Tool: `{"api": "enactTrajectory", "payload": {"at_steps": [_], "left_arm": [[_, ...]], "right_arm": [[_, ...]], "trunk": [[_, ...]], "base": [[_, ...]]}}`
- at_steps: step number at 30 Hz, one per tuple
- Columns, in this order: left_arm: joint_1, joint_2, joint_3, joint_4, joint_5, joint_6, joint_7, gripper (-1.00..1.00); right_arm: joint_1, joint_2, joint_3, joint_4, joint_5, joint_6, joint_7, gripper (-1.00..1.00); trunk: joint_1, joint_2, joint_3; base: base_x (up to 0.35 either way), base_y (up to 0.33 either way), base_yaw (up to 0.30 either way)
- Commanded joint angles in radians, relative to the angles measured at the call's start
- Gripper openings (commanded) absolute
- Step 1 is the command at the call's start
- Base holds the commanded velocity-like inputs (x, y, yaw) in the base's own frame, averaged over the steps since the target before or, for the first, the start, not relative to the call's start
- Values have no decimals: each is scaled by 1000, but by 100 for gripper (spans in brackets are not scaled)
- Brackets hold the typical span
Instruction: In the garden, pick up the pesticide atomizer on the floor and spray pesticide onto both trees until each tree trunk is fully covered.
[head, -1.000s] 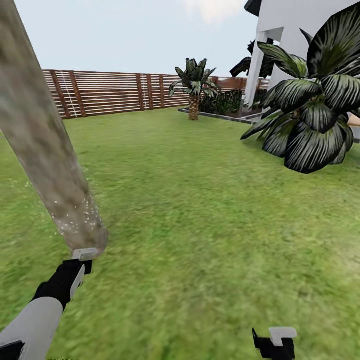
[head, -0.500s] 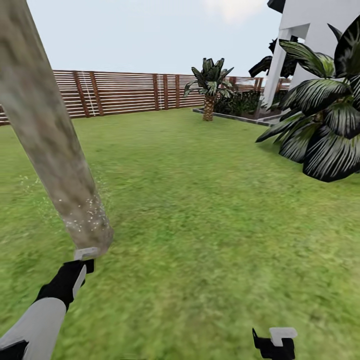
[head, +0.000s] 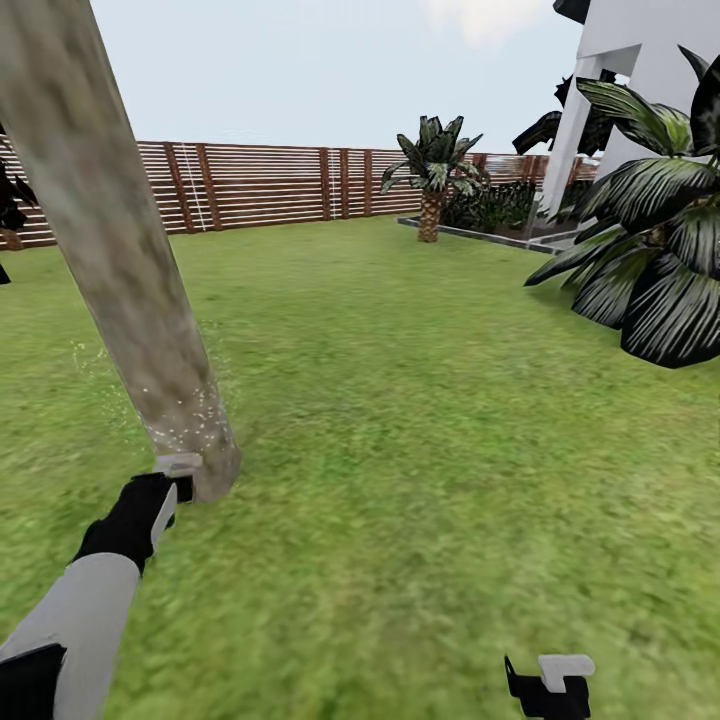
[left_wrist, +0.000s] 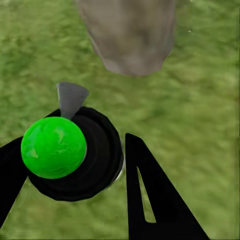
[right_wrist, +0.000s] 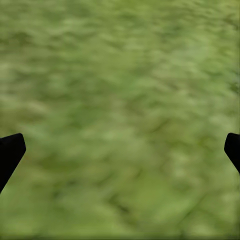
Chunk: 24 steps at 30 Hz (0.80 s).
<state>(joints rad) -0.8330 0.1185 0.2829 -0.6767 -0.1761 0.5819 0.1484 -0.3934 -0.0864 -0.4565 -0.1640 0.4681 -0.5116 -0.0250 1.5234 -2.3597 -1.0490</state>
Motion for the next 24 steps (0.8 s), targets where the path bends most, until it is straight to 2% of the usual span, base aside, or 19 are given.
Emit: {"api": "enactTrajectory", "payload": {"at_steps": [1,2,3,4,5,7,9,11,13,15,19,21,24], "left_arm": [[-13,20,3,-9,-3,19,-4,-100],[-21,65,6,-13,2,27,-8,-100],[-23,100,8,-13,5,30,-17,-100],[-23,121,9,-14,5,31,-32,-100],[-23,146,6,-15,3,33,-76,-100],[-26,144,0,-17,1,34,-98,-100],[-28,116,-17,-19,0,36,-103,-100],[-30,91,-28,-43,-1,82,-105,-100],[-30,85,-30,-92,0,124,-105,-100],[-28,98,-30,-152,-3,159,-106,-100],[-25,155,-28,-157,-3,164,-107,-100],[-19,168,-25,-153,-4,163,-107,-100],[-16,173,-28,-153,-4,164,-107,-100]], "right_arm": [[-1,0,-7,1,10,-4,-3,100],[-1,0,-7,1,10,-4,-3,100],[-1,0,-7,1,10,-4,-3,100],[-1,0,-7,1,10,-4,-3,100],[-1,0,-7,1,10,-4,-3,100],[-1,0,-7,1,10,-4,-3,100],[-1,0,-7,1,10,-4,-3,100],[-1,-1,-7,1,10,-4,-3,100],[-1,-1,-7,1,10,-4,-3,100],[-1,0,-7,1,10,-4,-3,100],[-1,0,-7,1,10,-4,-3,100],[-1,0,-7,1,10,-4,-3,100],[-1,-1,-7,1,10,-4,-3,100]], "trunk": [[0,0,-1],[0,0,-1],[0,0,-1],[0,0,-1],[0,0,-1],[0,0,-1],[0,0,-1],[0,0,-1],[0,0,-1],[0,0,-1],[0,0,-1],[0,0,-1],[0,0,-1]], "base": [[0,0,0],[0,0,0],[0,0,0],[0,0,0],[0,0,0],[0,0,0],[0,0,0],[0,0,0],[0,0,0],[32,0,0],[239,56,0],[168,249,0],[94,292,0]]}}
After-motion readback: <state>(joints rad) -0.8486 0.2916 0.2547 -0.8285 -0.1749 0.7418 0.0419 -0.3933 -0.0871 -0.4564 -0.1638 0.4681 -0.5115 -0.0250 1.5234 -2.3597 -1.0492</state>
